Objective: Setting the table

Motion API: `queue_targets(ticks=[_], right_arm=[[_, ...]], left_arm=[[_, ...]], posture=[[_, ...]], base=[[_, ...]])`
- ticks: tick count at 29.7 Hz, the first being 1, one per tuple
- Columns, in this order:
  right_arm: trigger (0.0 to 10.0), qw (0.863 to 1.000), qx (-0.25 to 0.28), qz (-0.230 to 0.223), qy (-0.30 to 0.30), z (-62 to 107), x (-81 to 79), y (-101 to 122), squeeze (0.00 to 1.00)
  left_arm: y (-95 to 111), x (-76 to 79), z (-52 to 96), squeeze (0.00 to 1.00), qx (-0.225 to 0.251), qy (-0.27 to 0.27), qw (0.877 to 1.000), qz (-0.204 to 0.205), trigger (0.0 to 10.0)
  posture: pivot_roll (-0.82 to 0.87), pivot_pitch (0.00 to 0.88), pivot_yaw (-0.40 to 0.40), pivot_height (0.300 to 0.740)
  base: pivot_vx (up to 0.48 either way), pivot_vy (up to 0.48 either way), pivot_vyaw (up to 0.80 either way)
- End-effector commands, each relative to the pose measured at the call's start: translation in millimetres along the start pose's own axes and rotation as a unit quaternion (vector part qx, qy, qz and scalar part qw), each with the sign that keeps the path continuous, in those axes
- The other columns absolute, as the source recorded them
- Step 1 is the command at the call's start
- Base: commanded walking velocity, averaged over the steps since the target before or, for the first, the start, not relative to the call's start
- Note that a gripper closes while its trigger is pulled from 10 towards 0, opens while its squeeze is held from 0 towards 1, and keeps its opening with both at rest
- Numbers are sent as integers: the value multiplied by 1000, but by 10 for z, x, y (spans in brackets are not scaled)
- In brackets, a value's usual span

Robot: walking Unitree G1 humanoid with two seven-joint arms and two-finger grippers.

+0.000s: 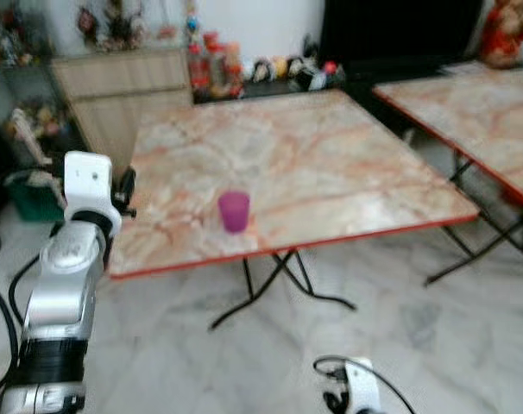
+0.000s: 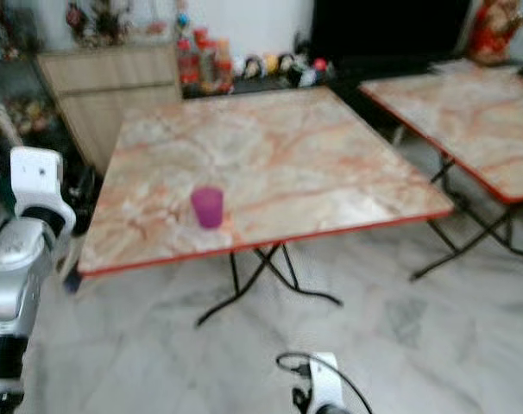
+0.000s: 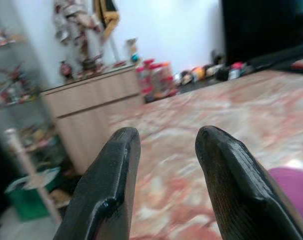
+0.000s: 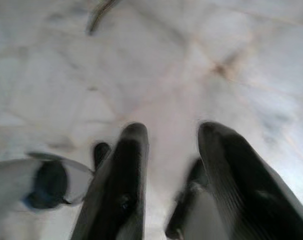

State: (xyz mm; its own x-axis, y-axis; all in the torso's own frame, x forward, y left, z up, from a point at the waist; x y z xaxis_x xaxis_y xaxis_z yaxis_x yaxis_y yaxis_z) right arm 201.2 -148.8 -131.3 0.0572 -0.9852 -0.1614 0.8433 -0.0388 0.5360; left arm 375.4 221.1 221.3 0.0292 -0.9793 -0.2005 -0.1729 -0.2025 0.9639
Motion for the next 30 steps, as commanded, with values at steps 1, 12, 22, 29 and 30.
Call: queue_targets(ticks=[1,12,22,29,30], right_arm=[[10000,1000,8,-1,1,-11,-23,53,0],[10000,1000,6,-22,-7,-7,4,37,0],[10000,1000,6,-19,-9,-5,20,40,0],[10000,1000,4,-17,-10,-4,28,39,0],[10000,1000,2,-18,-11,-3,32,32,0]], left_arm=[[-53,-32,30,0,-8,4,1000,-4,10000],[-55,57,7,0,-7,-7,1000,2,10000],[-61,81,31,0,-5,-14,1000,4,10000],[-66,90,48,0,-5,-19,1000,5,10000],[-65,95,48,0,-5,-20,1000,5,10000]], posture=[[73,0,26,740],[71,0,31,740],[78,0,18,740],[76,0,15,740],[73,0,15,740]], base=[[382,0,506],[402,0,148],[409,0,0],[407,0,0],[409,0,0]])
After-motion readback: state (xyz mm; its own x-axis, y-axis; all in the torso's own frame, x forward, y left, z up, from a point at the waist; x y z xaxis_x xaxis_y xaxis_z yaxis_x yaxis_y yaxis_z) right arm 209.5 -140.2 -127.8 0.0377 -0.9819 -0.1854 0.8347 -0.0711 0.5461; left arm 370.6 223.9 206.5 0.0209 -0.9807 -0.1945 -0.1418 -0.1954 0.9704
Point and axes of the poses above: a point about 5 cm out from each wrist's last joint towards the gripper, its own z axis pointing back from the gripper into the wrist, its own y axis along the axis of the wrist's last joint, x = y × z, the point moved 5 cm from there along -z, pointing out of the wrist towards the gripper, and after that the axes turned 1 degree about z, right-handed, at the moved point
